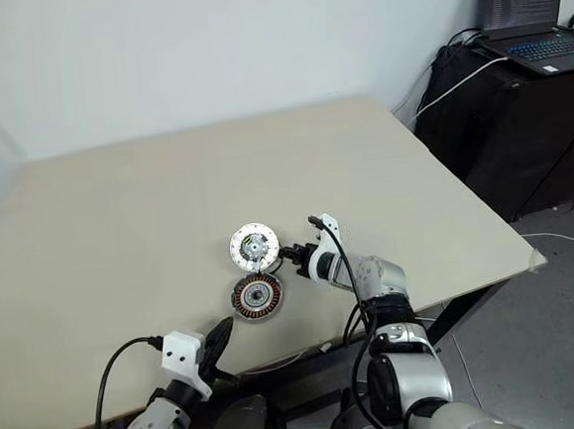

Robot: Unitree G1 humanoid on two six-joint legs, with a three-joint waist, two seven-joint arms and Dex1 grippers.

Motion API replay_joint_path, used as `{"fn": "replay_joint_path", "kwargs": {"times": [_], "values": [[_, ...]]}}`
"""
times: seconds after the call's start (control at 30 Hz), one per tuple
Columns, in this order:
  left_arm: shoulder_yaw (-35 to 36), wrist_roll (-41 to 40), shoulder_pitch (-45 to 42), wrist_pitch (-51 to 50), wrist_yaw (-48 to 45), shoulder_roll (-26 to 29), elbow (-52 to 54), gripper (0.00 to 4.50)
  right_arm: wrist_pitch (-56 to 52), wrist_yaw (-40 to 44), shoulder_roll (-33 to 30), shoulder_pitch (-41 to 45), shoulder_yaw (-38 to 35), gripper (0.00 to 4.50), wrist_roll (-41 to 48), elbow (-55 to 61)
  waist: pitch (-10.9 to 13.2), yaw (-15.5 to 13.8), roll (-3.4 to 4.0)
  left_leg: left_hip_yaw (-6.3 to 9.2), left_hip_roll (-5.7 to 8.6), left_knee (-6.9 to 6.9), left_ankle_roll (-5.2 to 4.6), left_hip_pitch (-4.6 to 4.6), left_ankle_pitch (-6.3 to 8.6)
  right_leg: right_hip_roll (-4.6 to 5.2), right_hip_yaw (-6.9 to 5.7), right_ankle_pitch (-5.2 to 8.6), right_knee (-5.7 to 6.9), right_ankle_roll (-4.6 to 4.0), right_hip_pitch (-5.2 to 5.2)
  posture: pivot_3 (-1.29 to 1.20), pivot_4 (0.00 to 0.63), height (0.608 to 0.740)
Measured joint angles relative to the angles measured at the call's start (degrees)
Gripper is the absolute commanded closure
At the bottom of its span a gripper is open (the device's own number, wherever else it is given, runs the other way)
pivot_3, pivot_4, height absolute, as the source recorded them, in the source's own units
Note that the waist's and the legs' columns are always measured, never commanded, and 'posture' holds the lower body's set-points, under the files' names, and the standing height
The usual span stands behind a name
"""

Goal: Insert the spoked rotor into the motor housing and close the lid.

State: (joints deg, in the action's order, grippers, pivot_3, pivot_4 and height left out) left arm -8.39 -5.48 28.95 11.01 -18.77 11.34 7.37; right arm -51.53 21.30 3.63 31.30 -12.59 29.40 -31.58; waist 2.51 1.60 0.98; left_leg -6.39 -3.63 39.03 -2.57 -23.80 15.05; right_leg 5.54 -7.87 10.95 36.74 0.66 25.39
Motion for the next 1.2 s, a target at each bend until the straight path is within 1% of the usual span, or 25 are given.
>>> {"fn": "replay_joint_path", "kwargs": {"times": [0.27, 0.5, 0.73, 0.9, 1.2], "values": [[0.04, -0.18, -0.19, -0.35, -0.16, 0.08, 0.11, 4.50, 0.01, 0.43, -0.27, -0.01, 1.08, 3.20, -0.94, -1.74, 0.00, -0.01, 0.00, 0.00, 0.00, 0.00, 0.00, 0.00, 0.00, 0.00, 0.00, 0.00, 0.00, 0.00, 0.00, 0.00, 0.000, 0.740], [0.12, -0.22, -0.98, 0.90, -0.52, 0.06, -1.79, 4.50, 0.18, 0.54, -0.25, 0.00, 1.10, 3.20, -1.27, -2.26, 0.00, -0.03, 0.00, 0.00, 0.00, 0.00, 0.00, 0.00, 0.00, 0.00, 0.00, 0.00, 0.00, 0.00, 0.00, 0.00, 0.000, 0.740], [-0.02, -0.04, -0.62, 0.79, -0.11, -0.11, -1.80, 4.50, 0.11, 3.38, 0.11, -0.01, 0.87, 3.20, -0.78, -2.48, 0.00, -0.01, 0.00, 0.00, 0.00, 0.00, 0.00, 0.00, 0.00, 0.00, 0.00, 0.00, 0.00, 0.00, 0.00, 0.00, 0.000, 0.740], [-0.21, 0.21, -0.11, -0.35, 0.09, -0.15, 0.63, 4.50, 0.63, 3.63, 0.40, 0.23, 0.84, 3.20, -0.98, -3.52, 0.00, 0.00, 0.00, 0.00, 0.00, 0.00, 0.00, 0.00, 0.00, 0.00, 0.00, 0.00, 0.00, 0.00, 0.00, 0.00, 0.000, 0.740], [-0.77, 0.35, 0.60, -6.28, 1.26, -0.07, 8.36, 4.50, 2.31, 2.57, 0.56, 0.50, 0.86, 3.20, -2.03, -4.95, 0.00, 0.00, 0.00, 0.00, 0.01, 0.00, 0.00, 0.00, 0.00, 0.00, 0.00, 0.00, 0.00, 0.00, 0.00, 0.00, 0.000, 0.740]]}}
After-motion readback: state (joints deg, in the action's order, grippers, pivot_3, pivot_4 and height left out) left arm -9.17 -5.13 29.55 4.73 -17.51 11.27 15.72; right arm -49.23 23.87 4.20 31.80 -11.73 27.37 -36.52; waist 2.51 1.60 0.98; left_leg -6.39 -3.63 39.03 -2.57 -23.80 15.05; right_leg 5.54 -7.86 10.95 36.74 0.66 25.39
